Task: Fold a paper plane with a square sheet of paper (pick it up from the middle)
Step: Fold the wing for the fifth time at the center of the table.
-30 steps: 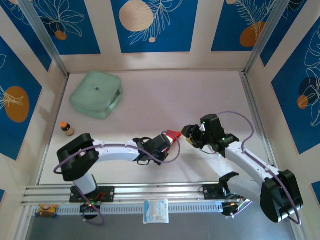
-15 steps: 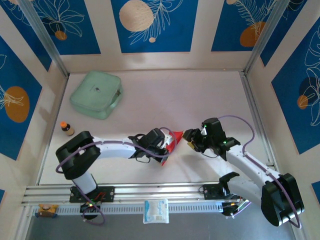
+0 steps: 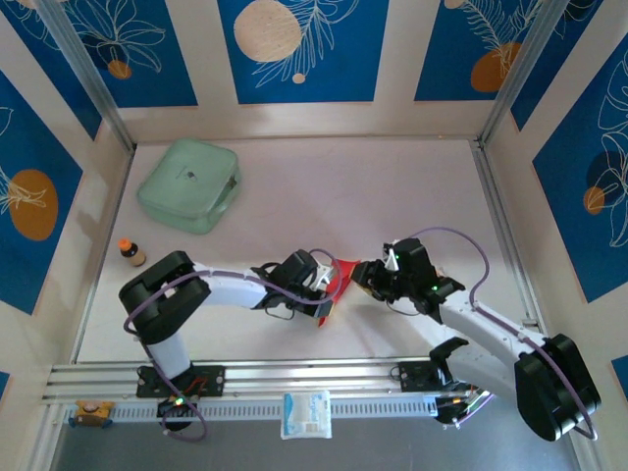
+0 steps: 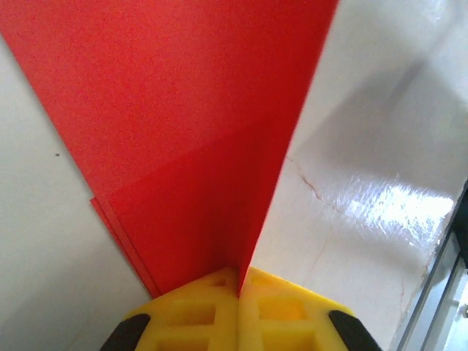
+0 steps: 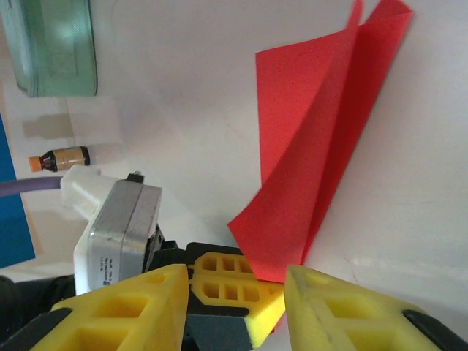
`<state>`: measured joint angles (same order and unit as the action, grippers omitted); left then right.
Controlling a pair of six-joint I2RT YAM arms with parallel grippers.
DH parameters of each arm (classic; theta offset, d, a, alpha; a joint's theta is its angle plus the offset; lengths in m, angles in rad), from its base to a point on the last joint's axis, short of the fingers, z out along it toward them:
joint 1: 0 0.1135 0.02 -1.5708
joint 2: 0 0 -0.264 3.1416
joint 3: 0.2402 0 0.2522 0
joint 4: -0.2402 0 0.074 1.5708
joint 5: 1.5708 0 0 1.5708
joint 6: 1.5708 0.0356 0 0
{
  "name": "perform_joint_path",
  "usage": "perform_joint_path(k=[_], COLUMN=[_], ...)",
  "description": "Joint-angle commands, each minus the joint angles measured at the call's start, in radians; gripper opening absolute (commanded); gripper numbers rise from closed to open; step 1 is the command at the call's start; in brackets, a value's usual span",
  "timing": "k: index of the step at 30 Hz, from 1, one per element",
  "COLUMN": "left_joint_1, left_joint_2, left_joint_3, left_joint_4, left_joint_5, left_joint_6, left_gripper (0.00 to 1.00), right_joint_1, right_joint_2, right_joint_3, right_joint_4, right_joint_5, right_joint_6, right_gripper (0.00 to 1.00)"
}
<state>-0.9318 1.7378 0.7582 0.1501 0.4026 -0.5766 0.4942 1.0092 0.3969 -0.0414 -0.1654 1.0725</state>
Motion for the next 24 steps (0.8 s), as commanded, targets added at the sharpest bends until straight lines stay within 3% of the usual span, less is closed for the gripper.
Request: perform_joint_path(k=[1,8,24], left_joint_1=[0.014,0.037,0.079], left_joint_2=[0.028,0.029,0.068], left_joint_3=[-0.028,-0.105,-0.158], left_joint_4=[0.07,0.227,0.367], left_joint_5=[0.068,0.11,0.185], left_joint_6=[-0.044,-0.14,-0.263], left_gripper=[0.0,0.0,0.0], right_joint_1=[0.02,0.03,0.034], right_joint_2=[0.029,0.138,0.42], right_joint_3=[-0.012,0.004,0.106], right_joint_4=[0.041,0.1,0.214], right_joint_5=[0.01,-0.085,-0.176], right_joint_6=[-0.072,-0.115,-0.159], right_gripper=[0.35,0.24,0.19])
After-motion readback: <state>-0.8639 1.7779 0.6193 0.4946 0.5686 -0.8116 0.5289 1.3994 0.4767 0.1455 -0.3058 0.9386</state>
